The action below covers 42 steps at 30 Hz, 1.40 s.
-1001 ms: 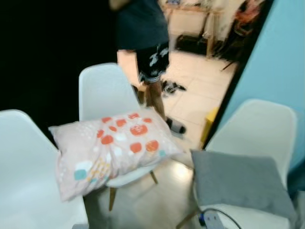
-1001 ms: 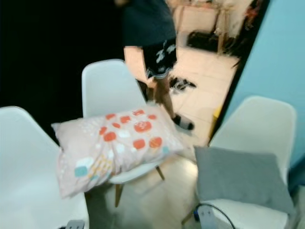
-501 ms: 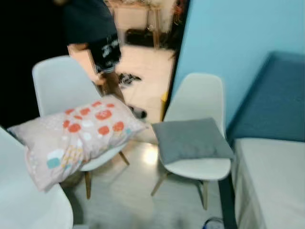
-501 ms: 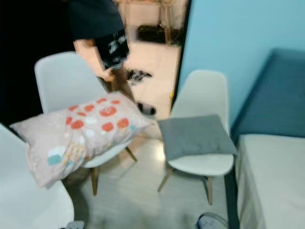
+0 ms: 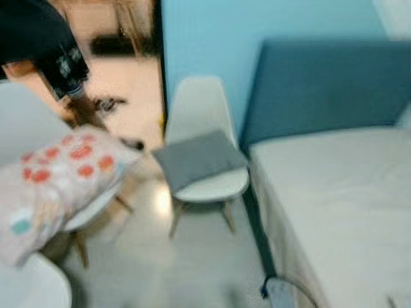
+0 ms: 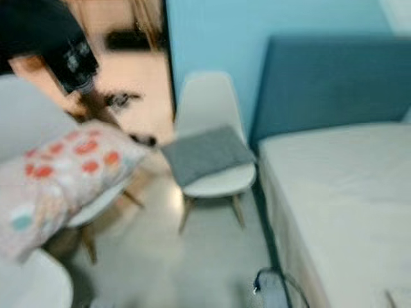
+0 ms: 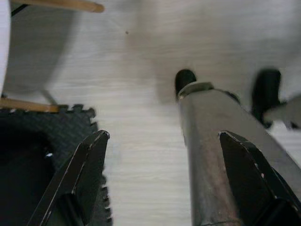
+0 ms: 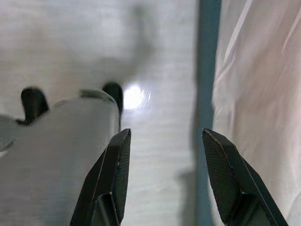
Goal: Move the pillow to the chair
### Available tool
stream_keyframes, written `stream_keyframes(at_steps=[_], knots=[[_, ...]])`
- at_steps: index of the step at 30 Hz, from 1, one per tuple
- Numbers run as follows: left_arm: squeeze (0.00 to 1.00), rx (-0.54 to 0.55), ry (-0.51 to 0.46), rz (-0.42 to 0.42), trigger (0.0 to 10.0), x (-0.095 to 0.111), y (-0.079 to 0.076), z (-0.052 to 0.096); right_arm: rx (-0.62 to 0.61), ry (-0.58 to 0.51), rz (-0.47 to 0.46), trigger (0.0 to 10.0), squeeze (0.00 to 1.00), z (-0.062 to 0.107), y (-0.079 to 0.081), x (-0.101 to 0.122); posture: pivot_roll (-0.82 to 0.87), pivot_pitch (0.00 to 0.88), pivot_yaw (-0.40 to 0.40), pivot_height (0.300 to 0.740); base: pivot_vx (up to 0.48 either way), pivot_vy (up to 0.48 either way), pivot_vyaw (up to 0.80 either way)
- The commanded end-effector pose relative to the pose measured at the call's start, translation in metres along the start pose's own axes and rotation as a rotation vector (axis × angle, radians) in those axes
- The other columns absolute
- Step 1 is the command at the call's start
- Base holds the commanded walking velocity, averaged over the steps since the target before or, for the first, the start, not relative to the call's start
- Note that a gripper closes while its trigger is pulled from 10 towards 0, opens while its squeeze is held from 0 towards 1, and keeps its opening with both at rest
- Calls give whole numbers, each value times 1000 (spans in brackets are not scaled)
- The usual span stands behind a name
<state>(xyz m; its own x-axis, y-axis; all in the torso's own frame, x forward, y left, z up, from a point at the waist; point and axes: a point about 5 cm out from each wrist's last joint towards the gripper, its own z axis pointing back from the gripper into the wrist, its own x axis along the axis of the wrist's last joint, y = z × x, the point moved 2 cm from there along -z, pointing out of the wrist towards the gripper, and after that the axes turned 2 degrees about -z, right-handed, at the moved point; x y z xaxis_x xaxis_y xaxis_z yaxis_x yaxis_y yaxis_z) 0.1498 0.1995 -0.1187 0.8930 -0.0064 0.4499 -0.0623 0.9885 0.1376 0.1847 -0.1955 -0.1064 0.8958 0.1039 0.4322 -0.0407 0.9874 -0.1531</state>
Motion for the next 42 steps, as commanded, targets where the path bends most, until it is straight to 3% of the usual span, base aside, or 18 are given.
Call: stream_keyframes(at_steps=[1,12,24,30,42], knots=[[0,-1,22,-11,10000,-7,0,1,-16,8,-12,10000,0,0,-8,-2,-64,66,28,740,-319,0,-738],[0,1,17,-12,10000,-5,2,0,-39,2,-43,10000,0,1,-30,-4,-63,65,26,740,-317,0,-738],[0,3,8,10,10000,-4,2,0,-33,1,-58,10000,0,1,-23,-6,-64,64,28,740,-294,0,-738],[0,-10,-34,37,10000,4,3,0,-38,-13,-78,10000,0,1,-21,-3,-65,62,28,740,0,0,-739],[0,-32,-29,15,10000,4,5,0,-31,-62,-104,10000,0,1,-25,9,-67,45,23,740,23,0,-617]])
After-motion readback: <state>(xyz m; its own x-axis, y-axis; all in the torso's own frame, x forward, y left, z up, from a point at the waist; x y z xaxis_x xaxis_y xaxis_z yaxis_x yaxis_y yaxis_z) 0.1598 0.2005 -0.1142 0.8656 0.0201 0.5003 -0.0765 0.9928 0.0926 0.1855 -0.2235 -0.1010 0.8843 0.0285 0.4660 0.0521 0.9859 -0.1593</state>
